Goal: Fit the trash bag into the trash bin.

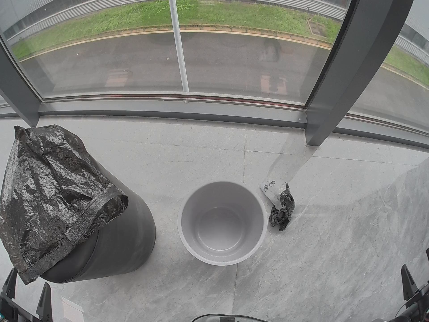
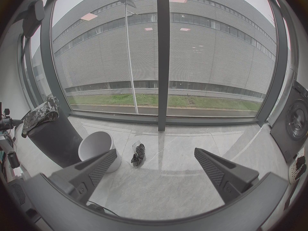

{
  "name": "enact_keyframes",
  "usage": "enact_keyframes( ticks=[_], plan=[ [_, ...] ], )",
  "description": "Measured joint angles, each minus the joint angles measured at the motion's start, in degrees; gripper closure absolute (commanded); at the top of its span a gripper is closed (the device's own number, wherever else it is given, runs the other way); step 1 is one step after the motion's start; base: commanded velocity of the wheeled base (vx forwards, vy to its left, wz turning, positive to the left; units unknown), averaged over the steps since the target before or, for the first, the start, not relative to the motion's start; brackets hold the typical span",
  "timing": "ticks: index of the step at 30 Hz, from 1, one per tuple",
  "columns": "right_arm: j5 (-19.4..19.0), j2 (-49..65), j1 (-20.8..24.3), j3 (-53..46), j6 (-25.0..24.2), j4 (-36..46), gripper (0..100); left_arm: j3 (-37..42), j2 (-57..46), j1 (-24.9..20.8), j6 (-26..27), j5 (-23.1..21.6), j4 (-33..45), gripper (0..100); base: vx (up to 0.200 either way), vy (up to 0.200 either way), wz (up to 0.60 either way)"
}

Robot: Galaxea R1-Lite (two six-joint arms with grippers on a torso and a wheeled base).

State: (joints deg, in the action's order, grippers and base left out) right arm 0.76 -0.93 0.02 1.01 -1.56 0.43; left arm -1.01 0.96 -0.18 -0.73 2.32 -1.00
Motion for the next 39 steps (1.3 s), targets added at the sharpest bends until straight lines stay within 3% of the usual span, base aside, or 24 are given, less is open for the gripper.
enact_keyframes(
  ticks=[5,9,14,21,26,33,39],
  plan=[
    [-0.32,-0.23,0.09,1.19,-1.61,-0.29,0,0.0,0.0,0.07,0.89,-0.66,0.0,0,0.0,0.0,0.0],
    [-0.96,-2.66,0.22,7.69,-3.9,-0.22,0,-0.55,0.09,0.02,1.08,-2.27,0.05,0,0.0,0.0,0.0],
    [-3.51,-8.22,0.46,16.96,-3.88,-0.35,0,-7.85,3.19,-0.12,0.68,-4.08,1.24,0,0.0,0.0,0.0],
    [-6.41,-22.0,4.71,24.87,-4.05,-5.32,0,-20.46,16.97,-0.94,14.45,-7.59,2.8,0,0.0,0.0,0.0],
    [-5.53,-34.93,9.73,27.34,-4.56,-13.89,0,-24.32,28.22,-4.22,26.7,-8.83,2.77,0,0.0,0.0,0.0],
    [1.87,-54.17,16.31,28.2,-8.36,-34.3,0,-26.77,41.45,-11.53,41.81,-2.61,-0.85,0,0.0,0.0,0.0],
    [5.42,-65.09,19.7,26.32,-10.59,-44.02,0,-27.84,52.65,-23.05,46.69,7.42,-14.62,0,0.0,0.0,0.0]
  ],
)
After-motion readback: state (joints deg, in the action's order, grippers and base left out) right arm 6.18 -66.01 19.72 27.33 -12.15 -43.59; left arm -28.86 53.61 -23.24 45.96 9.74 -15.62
